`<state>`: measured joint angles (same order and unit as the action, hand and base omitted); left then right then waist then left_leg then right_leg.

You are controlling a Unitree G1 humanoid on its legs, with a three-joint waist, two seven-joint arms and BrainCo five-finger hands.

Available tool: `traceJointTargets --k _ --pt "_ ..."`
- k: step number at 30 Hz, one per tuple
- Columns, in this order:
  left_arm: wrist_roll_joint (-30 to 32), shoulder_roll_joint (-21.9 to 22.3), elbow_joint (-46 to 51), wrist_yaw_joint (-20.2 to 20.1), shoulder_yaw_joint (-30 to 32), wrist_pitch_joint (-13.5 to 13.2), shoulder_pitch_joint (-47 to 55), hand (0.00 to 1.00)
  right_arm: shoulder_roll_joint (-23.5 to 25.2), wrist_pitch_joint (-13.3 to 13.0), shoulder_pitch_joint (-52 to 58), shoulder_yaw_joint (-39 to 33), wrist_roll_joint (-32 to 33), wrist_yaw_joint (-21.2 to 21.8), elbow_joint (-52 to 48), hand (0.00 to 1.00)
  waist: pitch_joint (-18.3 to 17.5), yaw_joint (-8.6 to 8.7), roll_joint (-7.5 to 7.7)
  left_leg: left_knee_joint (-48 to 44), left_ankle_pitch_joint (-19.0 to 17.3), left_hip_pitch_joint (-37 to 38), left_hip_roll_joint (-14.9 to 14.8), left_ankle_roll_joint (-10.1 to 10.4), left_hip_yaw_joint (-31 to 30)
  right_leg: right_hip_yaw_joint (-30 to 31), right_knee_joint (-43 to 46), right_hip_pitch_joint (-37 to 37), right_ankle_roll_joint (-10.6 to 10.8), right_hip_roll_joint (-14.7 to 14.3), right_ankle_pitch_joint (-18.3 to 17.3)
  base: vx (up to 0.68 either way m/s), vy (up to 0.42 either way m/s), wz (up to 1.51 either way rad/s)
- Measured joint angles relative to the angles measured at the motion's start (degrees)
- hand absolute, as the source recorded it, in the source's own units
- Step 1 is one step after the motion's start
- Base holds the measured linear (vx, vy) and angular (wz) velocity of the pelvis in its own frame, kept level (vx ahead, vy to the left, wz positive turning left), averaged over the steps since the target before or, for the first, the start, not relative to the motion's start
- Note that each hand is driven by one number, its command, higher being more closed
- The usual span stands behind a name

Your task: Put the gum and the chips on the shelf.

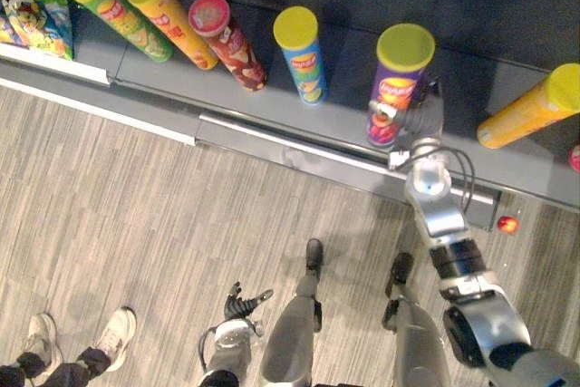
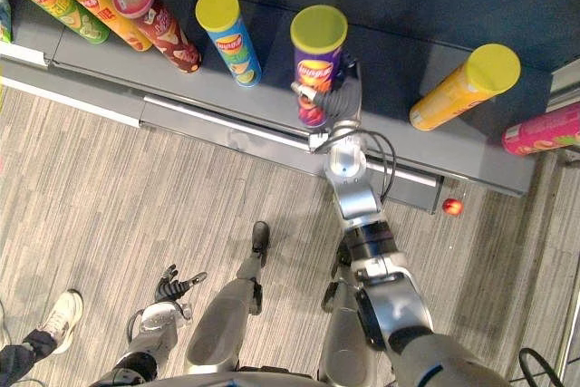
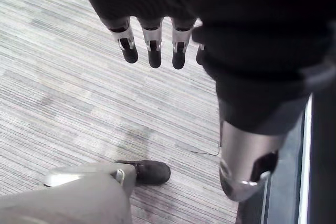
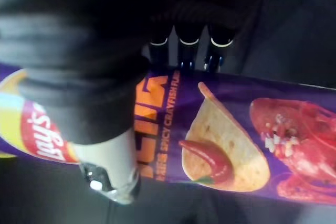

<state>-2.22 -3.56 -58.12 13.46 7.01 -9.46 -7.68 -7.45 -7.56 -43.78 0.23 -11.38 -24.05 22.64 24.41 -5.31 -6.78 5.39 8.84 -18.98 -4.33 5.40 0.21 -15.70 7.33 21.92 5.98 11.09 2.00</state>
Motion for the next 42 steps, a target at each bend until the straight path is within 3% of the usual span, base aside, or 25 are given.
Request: traceJointTargets --k 3,8,10,28,32,42 --pt "0.0 0.3 0.1 0.4 -0.2 0.0 -0.7 0.0 -0.8 0.9 -2.7 -2.4 -2.4 -3.4 1.6 1.0 0.8 -0.14 -1.29 0.0 0.2 -0.2 0.5 -0.2 -0.4 -0.1 0.8 0.5 0.1 0.7 -0.1 -0.01 0.011 0.06" --pt "-2.0 0.1 1.7 1.6 -0.6 -0.6 -1.4 0.0 -1.2 1.1 -4.6 -3.9 -4.5 -6.6 2.0 1.0 1.1 -0.24 -1.92 0.0 0.8 -2.0 0.7 -0.4 -0.8 -0.5 1.3 2.2 0.2 0.9 0.0 -0.02 -0.004 0.05" --pt "-2.1 0.1 1.6 1.8 -1.1 -0.7 -1.4 0.0 -1.2 1.2 -4.6 -4.4 -4.5 -7.8 2.5 1.0 1.1 -1.07 -1.93 0.0 0.8 -2.2 0.7 -0.4 -0.7 -0.1 1.8 2.8 0.1 1.0 -0.1 0.0 -0.028 -0.06" --pt "-2.1 1.4 1.7 2.0 -1.1 -1.4 -2.2 0.0 0.1 1.2 -4.7 -3.5 -4.5 -8.2 -0.9 1.0 1.8 -1.81 -3.51 0.0 1.7 -6.0 0.9 -0.3 -0.4 0.6 4.4 8.0 -0.1 1.7 -0.3 0.0 -0.006 0.0" --pt "-2.1 2.5 2.4 2.1 -1.0 -1.7 -2.3 0.0 0.7 1.2 -4.7 -3.7 -4.5 -8.4 -2.0 1.0 1.8 -2.76 -3.57 0.0 1.8 -6.1 1.1 -0.3 0.4 1.2 6.8 9.6 -0.1 2.3 -1.4 0.0 -0.037 -0.03" --pt "-2.1 4.8 4.6 2.2 0.2 -1.8 -2.3 0.0 2.0 1.1 -5.0 -4.4 -4.4 -10.5 -7.6 1.0 1.7 -2.87 -3.63 0.0 1.7 -7.9 1.7 0.1 1.7 1.4 10.8 13.1 -0.1 3.8 -3.4 0.0 -0.031 0.02"
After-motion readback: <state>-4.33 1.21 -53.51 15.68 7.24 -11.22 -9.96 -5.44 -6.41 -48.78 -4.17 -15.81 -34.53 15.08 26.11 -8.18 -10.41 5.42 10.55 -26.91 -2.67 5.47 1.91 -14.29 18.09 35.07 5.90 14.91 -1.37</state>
